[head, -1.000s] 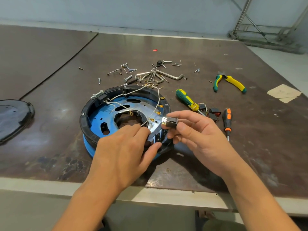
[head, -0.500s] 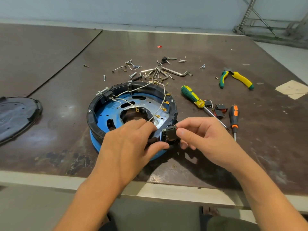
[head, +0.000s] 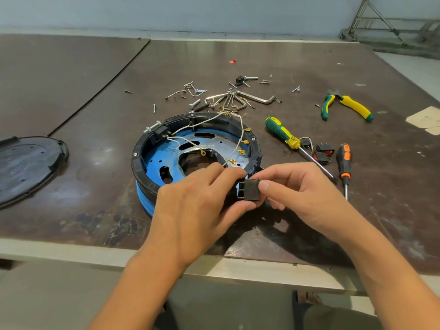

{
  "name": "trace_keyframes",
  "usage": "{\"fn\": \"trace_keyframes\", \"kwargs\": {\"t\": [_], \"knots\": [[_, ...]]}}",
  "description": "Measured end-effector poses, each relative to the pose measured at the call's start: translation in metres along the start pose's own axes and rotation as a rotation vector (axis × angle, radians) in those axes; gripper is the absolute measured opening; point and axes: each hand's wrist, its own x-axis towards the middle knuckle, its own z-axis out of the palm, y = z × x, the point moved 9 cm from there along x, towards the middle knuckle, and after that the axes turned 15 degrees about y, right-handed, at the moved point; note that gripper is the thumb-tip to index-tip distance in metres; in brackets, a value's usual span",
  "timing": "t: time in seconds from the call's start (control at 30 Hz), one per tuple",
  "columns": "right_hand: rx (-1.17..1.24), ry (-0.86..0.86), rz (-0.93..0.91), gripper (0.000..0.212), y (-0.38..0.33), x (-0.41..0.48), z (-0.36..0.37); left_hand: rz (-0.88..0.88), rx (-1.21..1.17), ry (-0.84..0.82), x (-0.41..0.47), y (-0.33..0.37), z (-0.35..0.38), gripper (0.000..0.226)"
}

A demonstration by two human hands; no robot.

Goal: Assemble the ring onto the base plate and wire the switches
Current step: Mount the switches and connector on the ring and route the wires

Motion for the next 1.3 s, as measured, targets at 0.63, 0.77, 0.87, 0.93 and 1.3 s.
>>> {"fn": "trace_keyframes", "kwargs": {"t": [0.63, 0.77, 0.87, 0.93, 1.3], "knots": [[-0.045, -0.083, -0.011, 0.025, -0.004, -0.004, 0.002, -0.007, -0.125, 0.037, 0.0, -0.005, -0.001, 0.043], [-0.084, -0.088, -0.004, 0.025, -0.004, -0.006, 0.003, -0.042, -0.16, 0.027, 0.0, -0.006, 0.0, 0.045], [-0.135, -0.119, -0.039, 0.025, -0.001, -0.005, 0.008, -0.044, -0.148, 0.027, 0.001, -0.007, -0.001, 0.038], [-0.16, -0.106, -0.078, 0.032, -0.002, -0.004, 0.007, -0.058, -0.142, 0.035, 0.001, -0.006, -0.003, 0.031], [-0.209, -0.027, -0.189, 0.023, -0.014, -0.003, -0.001, -0.075, -0.124, -0.002, 0.0, -0.007, 0.0, 0.025]]}}
